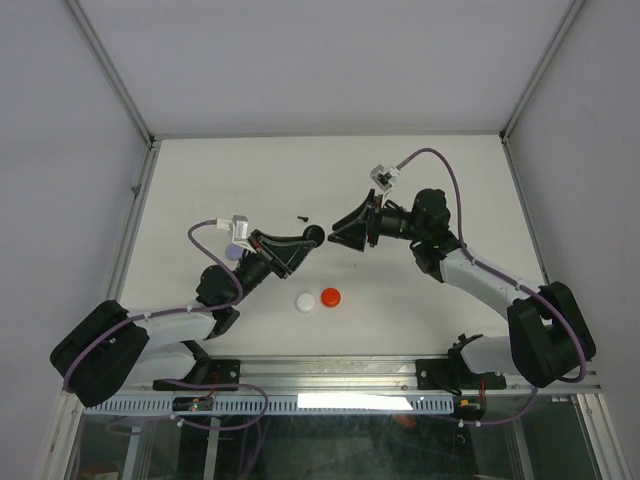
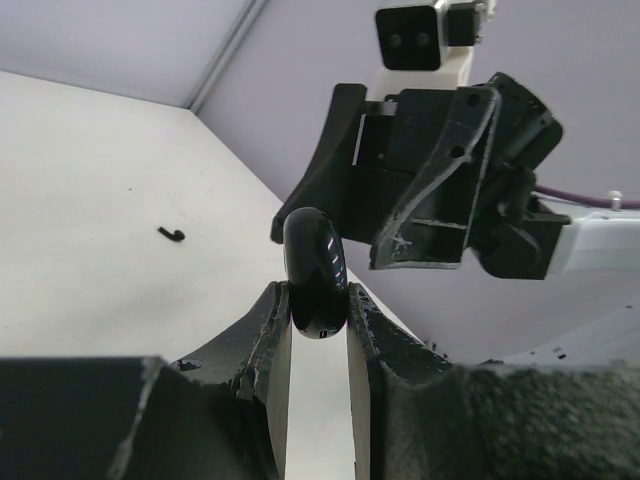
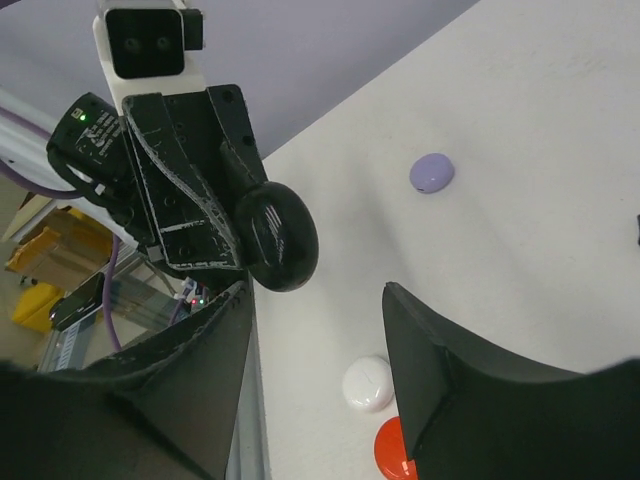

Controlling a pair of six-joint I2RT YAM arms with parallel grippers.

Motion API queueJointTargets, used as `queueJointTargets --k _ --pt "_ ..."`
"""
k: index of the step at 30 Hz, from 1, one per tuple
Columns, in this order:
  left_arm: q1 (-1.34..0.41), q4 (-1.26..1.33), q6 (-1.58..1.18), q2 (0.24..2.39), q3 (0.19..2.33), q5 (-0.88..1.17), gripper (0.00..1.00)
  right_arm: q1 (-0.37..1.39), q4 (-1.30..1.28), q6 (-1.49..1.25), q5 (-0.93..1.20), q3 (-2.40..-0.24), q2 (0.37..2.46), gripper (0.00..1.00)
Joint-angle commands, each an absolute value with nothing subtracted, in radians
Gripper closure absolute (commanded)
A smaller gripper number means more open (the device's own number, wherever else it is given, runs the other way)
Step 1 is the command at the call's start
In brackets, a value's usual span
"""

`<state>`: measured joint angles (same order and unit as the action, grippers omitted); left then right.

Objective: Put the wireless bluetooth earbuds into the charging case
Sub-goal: Pick up the charging case at the center of the board, then open the charging case.

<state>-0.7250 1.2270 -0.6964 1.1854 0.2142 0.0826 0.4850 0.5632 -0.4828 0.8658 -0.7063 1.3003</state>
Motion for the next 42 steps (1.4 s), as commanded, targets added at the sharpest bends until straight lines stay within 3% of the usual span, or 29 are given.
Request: queueJointTargets --k 1,14,18,23,27,31,36,42 --pt "-0.720 1.384 -0.758 1.197 0.227 0.160 0.99 0.498 0.800 -0.576 0.972 -0.687 1.334 0.43" --pt "-0.720 1.474 -0.814 1.248 0.244 0.202 0.97 0.543 0.962 -0.683 1.047 -0.706 1.383 0.55" --pt "-0.720 1.482 -0.821 1.246 0.244 0.208 0.96 0.543 1.047 -0.738 1.060 -0.696 1.403 0.64" --pt "-0.720 1.464 -0.817 1.230 0.232 0.212 0.88 0.542 1.053 -0.732 1.081 -0.698 1.399 0.83" --pt "-0.719 1.407 -0.791 1.183 0.208 0.197 0.79 0.527 0.930 -0.653 1.107 -0.716 1.370 0.92" --pt "-0.701 1.286 -0.749 1.112 0.208 0.239 0.69 0.523 0.677 -0.581 1.118 -0.761 1.316 0.95" --pt "-0.658 1.055 -0.679 0.995 0.234 0.334 0.57 0.523 0.301 -0.231 1.092 -0.850 1.254 0.98" --pt "-0.642 0.797 -0.537 0.903 0.318 0.456 0.52 0.556 -0.031 -0.014 1.021 -0.963 1.217 1.00"
